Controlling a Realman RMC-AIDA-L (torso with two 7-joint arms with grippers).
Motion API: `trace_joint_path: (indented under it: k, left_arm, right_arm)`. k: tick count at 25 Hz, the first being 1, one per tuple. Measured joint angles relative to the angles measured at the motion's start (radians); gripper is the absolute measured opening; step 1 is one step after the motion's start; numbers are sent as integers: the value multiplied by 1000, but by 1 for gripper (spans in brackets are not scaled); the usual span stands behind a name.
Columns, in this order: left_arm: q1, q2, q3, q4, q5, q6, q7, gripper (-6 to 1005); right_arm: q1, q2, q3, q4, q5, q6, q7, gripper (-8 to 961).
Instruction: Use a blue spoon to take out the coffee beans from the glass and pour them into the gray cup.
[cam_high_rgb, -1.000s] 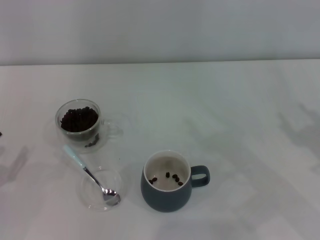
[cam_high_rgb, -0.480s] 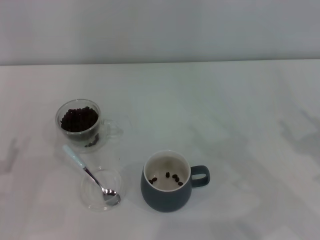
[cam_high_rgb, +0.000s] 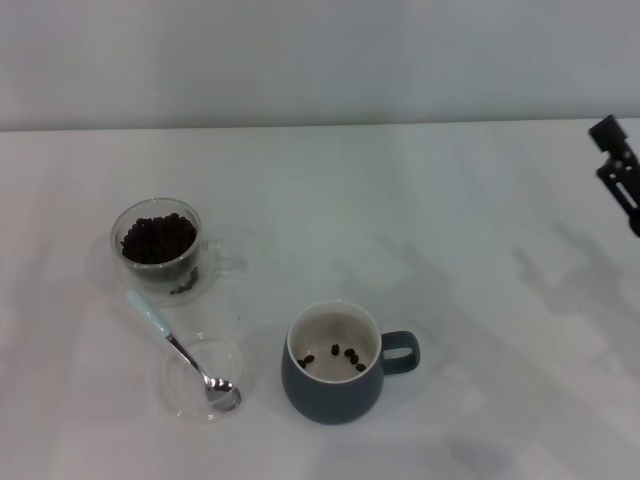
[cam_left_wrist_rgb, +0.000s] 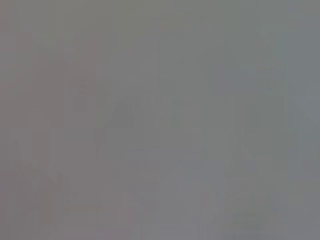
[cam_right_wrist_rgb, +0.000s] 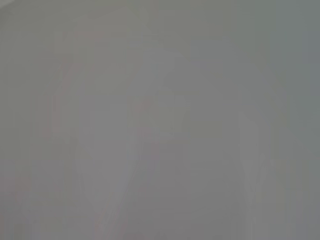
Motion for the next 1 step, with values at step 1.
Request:
trace_joint_path:
  k: [1]
  left_arm:
    - [-11, 0, 0, -4, -11, -13, 27, 725]
  right_arm:
    - [2, 1, -13, -4, 1, 12, 4, 709]
